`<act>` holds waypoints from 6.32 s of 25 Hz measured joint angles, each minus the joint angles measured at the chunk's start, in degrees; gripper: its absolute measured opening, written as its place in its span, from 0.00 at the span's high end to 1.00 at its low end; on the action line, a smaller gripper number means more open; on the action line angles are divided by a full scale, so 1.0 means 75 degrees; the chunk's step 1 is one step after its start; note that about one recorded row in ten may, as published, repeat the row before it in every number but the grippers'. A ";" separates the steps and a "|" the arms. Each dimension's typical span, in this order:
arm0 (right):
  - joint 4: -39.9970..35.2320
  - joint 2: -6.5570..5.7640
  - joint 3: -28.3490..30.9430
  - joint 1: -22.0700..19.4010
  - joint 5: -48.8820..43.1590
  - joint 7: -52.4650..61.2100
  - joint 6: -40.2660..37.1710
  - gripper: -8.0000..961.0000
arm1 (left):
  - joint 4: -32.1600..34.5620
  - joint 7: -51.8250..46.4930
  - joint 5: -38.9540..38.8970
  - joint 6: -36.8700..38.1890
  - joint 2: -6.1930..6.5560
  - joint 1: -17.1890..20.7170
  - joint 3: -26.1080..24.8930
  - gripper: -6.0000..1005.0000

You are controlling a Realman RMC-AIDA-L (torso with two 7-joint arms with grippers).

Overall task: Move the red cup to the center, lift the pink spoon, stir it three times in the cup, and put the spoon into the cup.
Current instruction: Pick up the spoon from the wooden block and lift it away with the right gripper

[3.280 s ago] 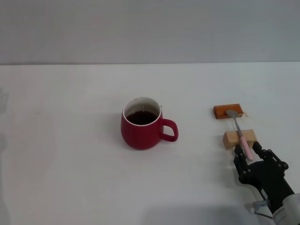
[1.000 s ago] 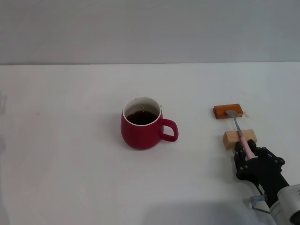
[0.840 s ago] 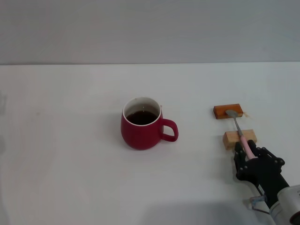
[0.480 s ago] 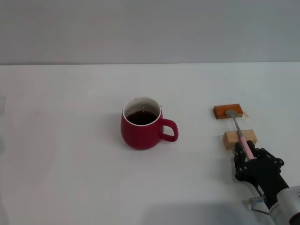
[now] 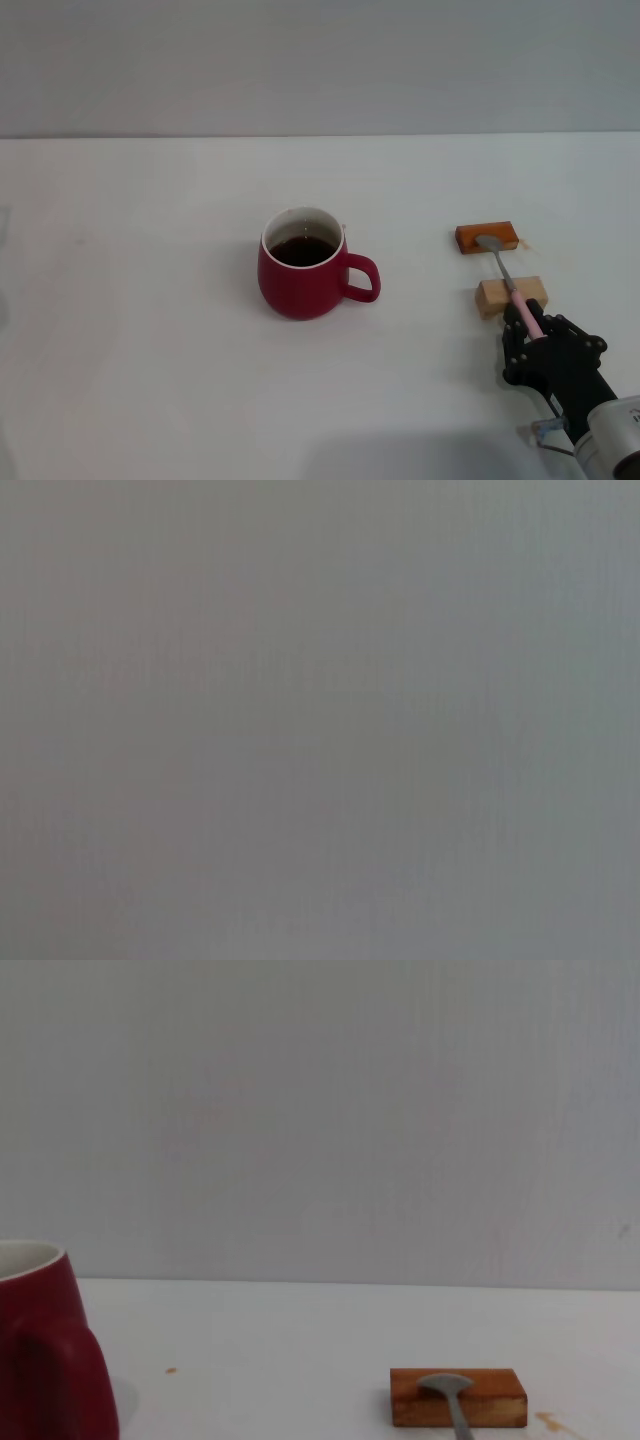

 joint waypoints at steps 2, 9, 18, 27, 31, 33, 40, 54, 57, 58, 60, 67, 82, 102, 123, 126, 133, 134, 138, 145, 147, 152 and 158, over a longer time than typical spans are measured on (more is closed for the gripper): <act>0.0003 0.0000 0.0034 -0.0004 0.0003 0.0000 0.0000 0.78 | -0.0001 0.0000 0.0000 0.0002 0.0000 -0.0001 -0.0005 0.16; 0.0028 -0.0003 0.0067 -0.0012 0.0011 -0.0001 0.0026 0.81 | -0.0001 0.0000 0.0000 0.0007 0.0000 -0.0002 -0.0021 0.16; 0.0065 -0.0003 0.0081 -0.0031 0.0014 0.0000 0.0045 0.83 | -0.0001 0.0000 0.0000 0.0007 0.0006 -0.0002 -0.0031 0.16; 0.0086 -0.0003 0.0125 -0.0088 0.0014 -0.0339 0.0057 0.83 | -0.0001 0.0000 0.0000 0.0006 0.0012 0.0007 -0.0032 0.16; 0.0088 -0.0003 0.0170 -0.0103 0.0018 -0.0348 0.0056 0.83 | -0.0001 0.0000 0.0000 0.0006 0.0012 0.0013 -0.0027 0.16; 0.0088 -0.0003 0.0175 -0.0121 0.0021 -0.0355 0.0035 0.83 | -0.0001 0.0000 0.0000 0.0006 0.0011 0.0016 -0.0023 0.16; 0.0088 -0.0003 0.0180 -0.0152 0.0026 -0.0407 -0.0007 0.83 | -0.0001 0.0000 0.0000 0.0006 0.0008 0.0046 -0.0019 0.16; 0.0192 -0.0022 0.0451 -0.0181 0.0026 -0.1189 -0.0193 0.83 | -0.0016 0.0000 0.0000 0.0018 -0.0012 0.0076 -0.0003 0.16; 0.0191 -0.0025 0.0453 -0.0157 0.0026 -0.1192 -0.0196 0.83 | -0.0020 0.0000 0.0000 0.0018 -0.0012 0.0080 -0.0002 0.16; 0.0191 -0.0025 0.0453 -0.0157 0.0026 -0.1192 -0.0196 0.83 | -0.0020 0.0000 0.0000 0.0018 -0.0012 0.0080 -0.0002 0.16; 0.0196 -0.0026 0.0453 -0.0142 0.0026 -0.1192 -0.0199 0.83 | -0.0024 0.0000 0.0000 0.0018 -0.0012 0.0080 0.0004 0.16; 0.0196 -0.0020 0.0470 -0.0117 0.0025 -0.1192 -0.0199 0.83 | -0.0025 0.0000 0.0000 0.0018 -0.0012 0.0078 0.0004 0.16; 0.0390 -0.0019 0.0627 -0.0096 0.0024 -0.1553 -0.0290 0.83 | -0.0013 0.0000 0.0000 0.0016 -0.0010 0.0035 -0.0015 0.16; 0.0769 -0.0036 0.0937 -0.0204 0.0025 -0.2002 -0.0386 0.83 | -0.0013 0.0000 0.0000 -0.0032 0.0000 0.0025 -0.0039 0.16; 0.1164 -0.0048 0.1186 -0.0390 0.0024 -0.2561 -0.0615 0.85 | -0.0013 0.0000 0.0000 -0.0039 0.0010 0.0079 -0.0044 0.16; 0.1177 -0.0050 0.1191 -0.0403 0.0025 -0.2563 -0.0632 0.85 | -0.0013 0.0000 0.0000 -0.0037 0.0011 0.0081 -0.0043 0.16; 0.1189 -0.0045 0.1192 -0.0421 0.0025 -0.2563 -0.0699 0.85 | -0.0010 0.0000 0.0000 -0.0039 0.0011 0.0080 -0.0033 0.16; 0.1197 -0.0044 0.1192 -0.0424 0.0025 -0.2564 -0.0710 0.85 | -0.0007 0.0000 0.0000 -0.0039 0.0011 0.0080 -0.0030 0.16; 0.1256 -0.0041 0.1250 -0.0451 0.0025 -0.2700 -0.0767 0.85 | -0.0001 0.0000 0.0000 -0.0041 0.0012 0.0080 -0.0023 0.16; 0.1380 -0.0044 0.1352 -0.0506 0.0025 -0.2892 -0.0803 0.85 | -0.0001 0.0000 0.0000 -0.0041 0.0011 0.0079 -0.0018 0.16; 0.1389 -0.0047 0.1378 -0.0524 0.0025 -0.2900 -0.0812 0.85 | 0.0000 0.0000 0.0000 -0.0042 0.0012 0.0080 -0.0018 0.16; 0.1414 -0.0050 0.1425 -0.0541 0.0025 -0.2914 -0.0866 0.85 | -0.0001 0.0000 0.0000 -0.0041 0.0008 0.0079 -0.0015 0.16; 0.1494 -0.0052 0.1522 -0.0586 0.0025 -0.2949 -0.0928 0.85 | -0.0001 0.0000 0.0000 -0.0046 0.0004 0.0080 -0.0017 0.16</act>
